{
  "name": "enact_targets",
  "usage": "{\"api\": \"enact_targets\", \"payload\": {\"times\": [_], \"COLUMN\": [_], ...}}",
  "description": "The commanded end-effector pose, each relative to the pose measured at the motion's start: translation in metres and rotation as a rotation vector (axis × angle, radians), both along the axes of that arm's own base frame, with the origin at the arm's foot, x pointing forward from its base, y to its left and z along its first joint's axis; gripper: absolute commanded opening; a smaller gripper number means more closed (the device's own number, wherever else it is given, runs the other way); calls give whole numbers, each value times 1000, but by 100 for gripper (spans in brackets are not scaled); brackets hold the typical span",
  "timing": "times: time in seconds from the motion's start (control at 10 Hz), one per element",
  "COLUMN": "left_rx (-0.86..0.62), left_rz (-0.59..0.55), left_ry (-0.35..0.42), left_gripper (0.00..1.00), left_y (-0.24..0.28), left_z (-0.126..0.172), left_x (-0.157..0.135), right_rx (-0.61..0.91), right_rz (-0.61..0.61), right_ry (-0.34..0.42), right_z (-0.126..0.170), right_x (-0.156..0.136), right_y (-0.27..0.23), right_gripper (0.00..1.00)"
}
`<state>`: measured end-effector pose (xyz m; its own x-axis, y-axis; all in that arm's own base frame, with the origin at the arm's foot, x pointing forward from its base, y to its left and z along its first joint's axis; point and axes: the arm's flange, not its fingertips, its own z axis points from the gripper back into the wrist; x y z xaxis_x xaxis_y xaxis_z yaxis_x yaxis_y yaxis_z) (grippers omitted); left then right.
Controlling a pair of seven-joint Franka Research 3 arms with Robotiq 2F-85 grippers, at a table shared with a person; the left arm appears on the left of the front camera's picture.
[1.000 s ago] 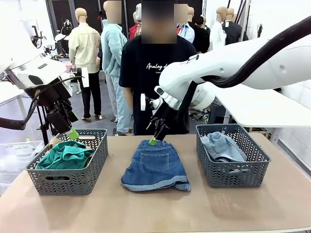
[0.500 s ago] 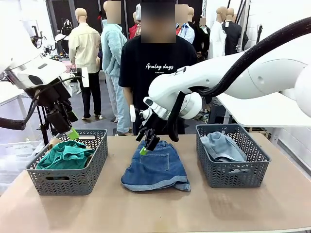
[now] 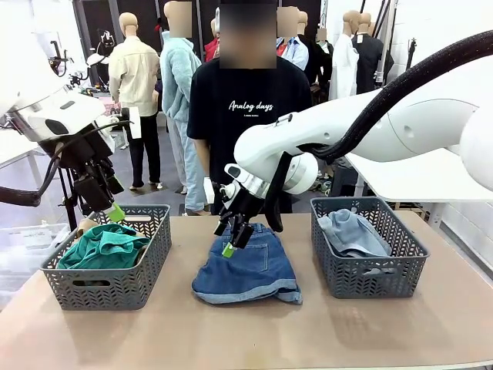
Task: Sort the tops and bottoms.
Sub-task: Lift clothes from the center of the table with your right hand.
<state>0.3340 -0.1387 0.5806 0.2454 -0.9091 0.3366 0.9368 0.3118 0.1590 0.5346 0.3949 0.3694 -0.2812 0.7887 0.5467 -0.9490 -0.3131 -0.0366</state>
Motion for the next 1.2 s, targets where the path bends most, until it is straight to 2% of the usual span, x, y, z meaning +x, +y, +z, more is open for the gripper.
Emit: {"api": "enact_targets", "payload": {"times": [0.0, 0.4, 0.7, 1.1], "left_rx": [4, 4, 4, 4], "left_rz": [-6, -6, -6, -6], "left_ry": [5, 5, 5, 5], "left_gripper": [100, 100, 100, 100], "left_y": [3, 3, 3, 3], "left_z": [1, 1, 1, 1], "left_x": [-1, -1, -1, -1], "right_rx": [-24, -84, -96, -112], "right_rz": [-6, -58, -53, -39], "right_ry": [27, -35, -10, 5], "right_z": [-4, -25, -46, -56], "right_x": [-1, -6, 1, 2], "right_y": [-3, 17, 23, 31], "right_gripper": [100, 100, 100, 100]}}
